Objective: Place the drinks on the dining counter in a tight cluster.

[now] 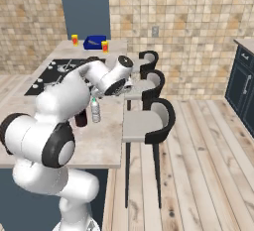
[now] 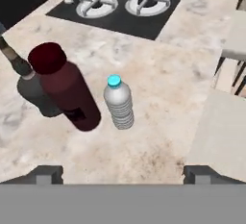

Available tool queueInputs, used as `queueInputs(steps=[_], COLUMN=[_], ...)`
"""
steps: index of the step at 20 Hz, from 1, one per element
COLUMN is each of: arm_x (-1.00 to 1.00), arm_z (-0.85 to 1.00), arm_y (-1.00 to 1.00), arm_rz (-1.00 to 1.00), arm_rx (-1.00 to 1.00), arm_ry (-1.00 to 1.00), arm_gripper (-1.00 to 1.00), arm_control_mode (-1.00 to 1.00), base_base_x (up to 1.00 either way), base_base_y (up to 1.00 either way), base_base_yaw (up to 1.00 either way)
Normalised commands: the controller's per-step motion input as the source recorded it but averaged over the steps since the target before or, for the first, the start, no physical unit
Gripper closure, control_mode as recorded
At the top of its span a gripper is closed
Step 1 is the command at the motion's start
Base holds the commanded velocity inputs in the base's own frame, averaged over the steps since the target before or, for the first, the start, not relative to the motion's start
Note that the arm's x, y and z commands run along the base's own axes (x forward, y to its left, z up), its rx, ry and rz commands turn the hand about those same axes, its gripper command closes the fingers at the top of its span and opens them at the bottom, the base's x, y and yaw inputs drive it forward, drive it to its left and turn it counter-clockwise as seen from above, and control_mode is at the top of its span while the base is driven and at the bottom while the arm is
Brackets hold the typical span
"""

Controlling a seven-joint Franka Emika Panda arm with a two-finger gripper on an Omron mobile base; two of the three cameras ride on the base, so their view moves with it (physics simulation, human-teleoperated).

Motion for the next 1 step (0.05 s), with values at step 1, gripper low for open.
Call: queueInputs(steps=[1], arm_x=[-0.55], arm_z=[0.24], arm_y=[0.23], arm_rz=[-0.45], arm_rx=[-0.32], arm_ry=[0.05], arm_gripper=[-1.00], arm_control_mode=[-1.00], base_base_x=[0.00], base_base_y=[0.00], base_base_yaw=[0.00])
